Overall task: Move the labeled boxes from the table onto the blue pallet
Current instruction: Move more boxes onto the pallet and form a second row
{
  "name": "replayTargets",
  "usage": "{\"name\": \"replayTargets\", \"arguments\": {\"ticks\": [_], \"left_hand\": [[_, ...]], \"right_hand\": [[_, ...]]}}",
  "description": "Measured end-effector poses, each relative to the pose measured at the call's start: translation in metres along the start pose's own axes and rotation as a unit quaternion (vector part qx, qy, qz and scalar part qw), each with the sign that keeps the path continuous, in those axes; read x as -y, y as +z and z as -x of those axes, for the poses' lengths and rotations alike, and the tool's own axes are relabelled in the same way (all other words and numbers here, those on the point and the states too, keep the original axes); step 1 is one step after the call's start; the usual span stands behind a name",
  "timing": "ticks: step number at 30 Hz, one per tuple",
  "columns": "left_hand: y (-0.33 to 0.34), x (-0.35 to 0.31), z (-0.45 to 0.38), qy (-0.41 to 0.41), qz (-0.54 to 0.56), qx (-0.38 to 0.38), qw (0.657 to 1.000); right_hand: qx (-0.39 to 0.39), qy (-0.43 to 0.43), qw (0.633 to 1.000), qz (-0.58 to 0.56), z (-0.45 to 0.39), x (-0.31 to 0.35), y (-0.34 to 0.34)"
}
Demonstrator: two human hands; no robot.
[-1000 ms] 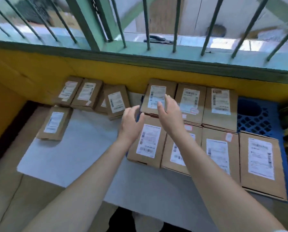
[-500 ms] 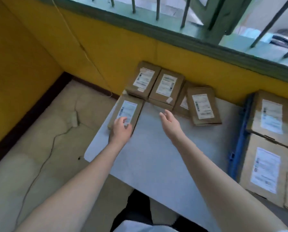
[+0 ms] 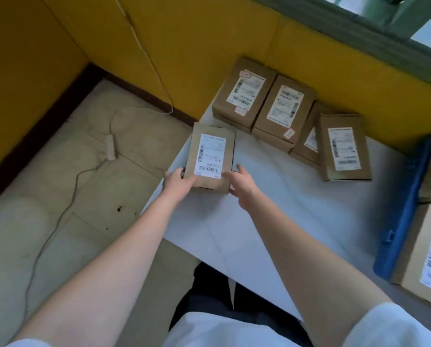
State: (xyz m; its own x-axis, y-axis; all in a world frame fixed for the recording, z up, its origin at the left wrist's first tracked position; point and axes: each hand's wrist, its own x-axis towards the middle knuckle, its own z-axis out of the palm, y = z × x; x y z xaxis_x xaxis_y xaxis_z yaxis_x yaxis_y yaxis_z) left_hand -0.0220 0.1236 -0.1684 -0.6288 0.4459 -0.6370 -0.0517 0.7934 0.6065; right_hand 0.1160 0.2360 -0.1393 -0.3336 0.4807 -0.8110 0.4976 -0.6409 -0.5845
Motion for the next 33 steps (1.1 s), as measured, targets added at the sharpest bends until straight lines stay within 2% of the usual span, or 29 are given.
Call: {"name": "replayTargets", "arguments": {"ticks": [4, 6, 10, 14, 19, 22, 26, 33], "left_hand": [[-0.006, 0.006, 0.024, -0.015, 0.182, 0.040, 0.982], [-0.008, 0.000, 0.043, -0.008, 0.232, 0.083, 0.969], [-0.006, -0.029, 0.099, 0.045, 0.217, 0.150, 0.963], [0.035, -0.068, 0.168, 0.083, 0.196, 0.199, 0.957], [0.136, -0.107, 0.254, 0.131, 0.172, 0.259, 0.941], [0.223, -0.130, 0.312, 0.155, 0.166, 0.295, 0.928], [0.343, -0.161, 0.393, 0.154, 0.193, 0.328, 0.912], [0.471, -0.197, 0.499, 0.116, 0.200, 0.388, 0.892]], "right_hand": [[0.021, -0.001, 1.000, -0.008, 0.018, -0.003, -0.017], [0.004, -0.029, 0.999, -0.026, 0.033, -0.003, -0.030], [-0.033, -0.118, 0.990, -0.073, 0.071, 0.001, -0.077], [-0.094, -0.179, 0.974, -0.102, 0.119, -0.007, -0.157], [-0.158, -0.257, 0.944, -0.136, 0.198, -0.051, -0.284], [-0.191, -0.298, 0.918, -0.181, 0.249, -0.100, -0.376], [-0.256, -0.311, 0.897, -0.179, 0.310, -0.167, -0.490], [-0.342, -0.308, 0.865, -0.199, 0.372, -0.244, -0.599]]}}
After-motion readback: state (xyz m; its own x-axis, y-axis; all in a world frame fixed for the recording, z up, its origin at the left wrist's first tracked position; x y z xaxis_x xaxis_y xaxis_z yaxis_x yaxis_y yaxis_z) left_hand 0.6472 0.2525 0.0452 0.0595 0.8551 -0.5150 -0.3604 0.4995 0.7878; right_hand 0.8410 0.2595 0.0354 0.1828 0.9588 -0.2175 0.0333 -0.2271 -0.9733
